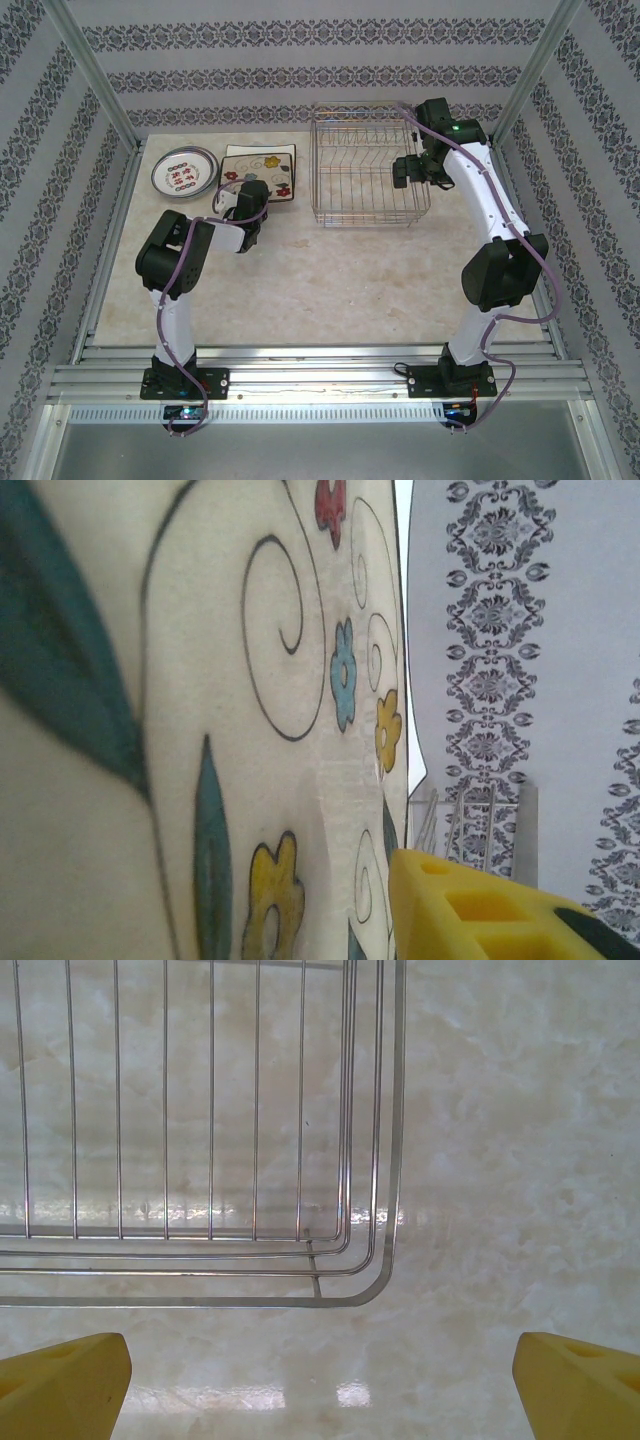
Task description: Unload the plates from the dish rack
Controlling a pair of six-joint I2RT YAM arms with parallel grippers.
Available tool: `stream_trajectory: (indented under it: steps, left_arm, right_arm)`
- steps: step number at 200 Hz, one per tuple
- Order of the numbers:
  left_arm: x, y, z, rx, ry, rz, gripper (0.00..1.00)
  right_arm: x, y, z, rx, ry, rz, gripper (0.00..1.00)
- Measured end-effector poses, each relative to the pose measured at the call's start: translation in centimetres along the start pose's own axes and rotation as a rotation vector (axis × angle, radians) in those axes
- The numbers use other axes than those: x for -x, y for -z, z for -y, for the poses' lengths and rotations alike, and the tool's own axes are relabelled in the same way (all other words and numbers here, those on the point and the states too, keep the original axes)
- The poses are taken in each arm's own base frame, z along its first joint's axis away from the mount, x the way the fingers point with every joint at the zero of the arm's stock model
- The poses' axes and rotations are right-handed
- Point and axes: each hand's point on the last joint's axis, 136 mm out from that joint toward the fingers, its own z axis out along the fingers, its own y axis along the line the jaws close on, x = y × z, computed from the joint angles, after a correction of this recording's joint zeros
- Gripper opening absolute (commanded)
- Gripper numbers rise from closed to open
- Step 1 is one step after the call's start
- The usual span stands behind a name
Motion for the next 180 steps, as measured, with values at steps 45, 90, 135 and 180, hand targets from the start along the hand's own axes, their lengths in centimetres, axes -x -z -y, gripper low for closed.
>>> stream_trajectory:
  steps: [45,90,135,180]
  left_arm:
    - [-0.4,0.8,-0.2,0.026,-0.038,-0.038,0.55]
    - [-0.5,1.4,0.5,0.029,-0.076,-0.057,0.62]
    - [-0.5,2.1,0.9,0.041,-0.121,-0.075,0.63]
    - [-0.5,2.1,0.5,0.055,-0.13,-0.096,0.64]
  right_arm:
    - [-0.5,-0.7,-0.1,0.005,0.001,-0.017,0.98]
    - [-1.0,-1.4,-0.3,0.01,0.0,-0.035,0.98]
    - [-1.1,-1.7,-0.5,0.02,-0.001,-0.035,0.98]
    - [-1.1,-1.9,-0.7,0.029,-0.001,-0.036,0.98]
